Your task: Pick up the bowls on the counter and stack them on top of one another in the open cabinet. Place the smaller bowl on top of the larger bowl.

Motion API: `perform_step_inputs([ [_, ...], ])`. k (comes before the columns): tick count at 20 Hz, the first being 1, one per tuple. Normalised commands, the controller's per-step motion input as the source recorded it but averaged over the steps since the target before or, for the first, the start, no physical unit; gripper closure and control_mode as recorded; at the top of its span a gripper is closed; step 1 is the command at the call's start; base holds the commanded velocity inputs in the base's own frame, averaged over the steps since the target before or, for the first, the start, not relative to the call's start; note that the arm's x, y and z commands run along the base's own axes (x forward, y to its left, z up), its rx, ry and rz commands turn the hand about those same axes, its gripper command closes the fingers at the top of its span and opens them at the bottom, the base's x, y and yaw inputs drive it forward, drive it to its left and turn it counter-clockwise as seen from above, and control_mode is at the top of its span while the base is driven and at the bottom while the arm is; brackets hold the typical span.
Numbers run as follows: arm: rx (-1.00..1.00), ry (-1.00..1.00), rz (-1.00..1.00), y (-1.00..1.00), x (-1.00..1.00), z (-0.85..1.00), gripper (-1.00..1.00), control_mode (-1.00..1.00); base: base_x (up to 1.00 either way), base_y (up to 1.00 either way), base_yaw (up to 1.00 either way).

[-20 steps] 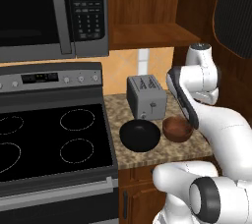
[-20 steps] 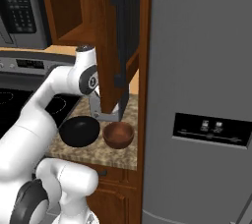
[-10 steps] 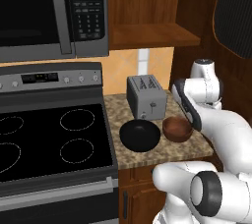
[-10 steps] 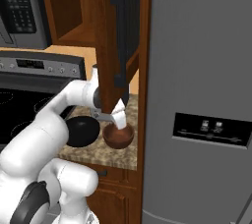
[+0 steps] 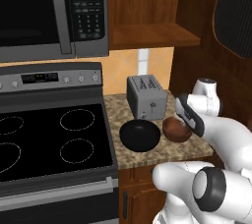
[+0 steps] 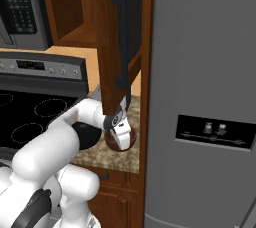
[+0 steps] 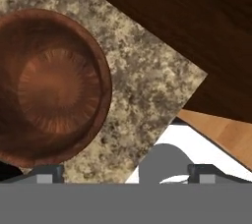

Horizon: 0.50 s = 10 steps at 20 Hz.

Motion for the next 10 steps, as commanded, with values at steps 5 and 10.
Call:
perform_step_inputs([
  [5,0.05,0.0,0.0,0.11,0.35,-0.32,-1.0,-1.0,0.0,0.0,0.0],
  [10,0.0,0.0,0.0,0.0,0.22,-0.26,-1.0,-1.0,0.0,0.0,0.0],
])
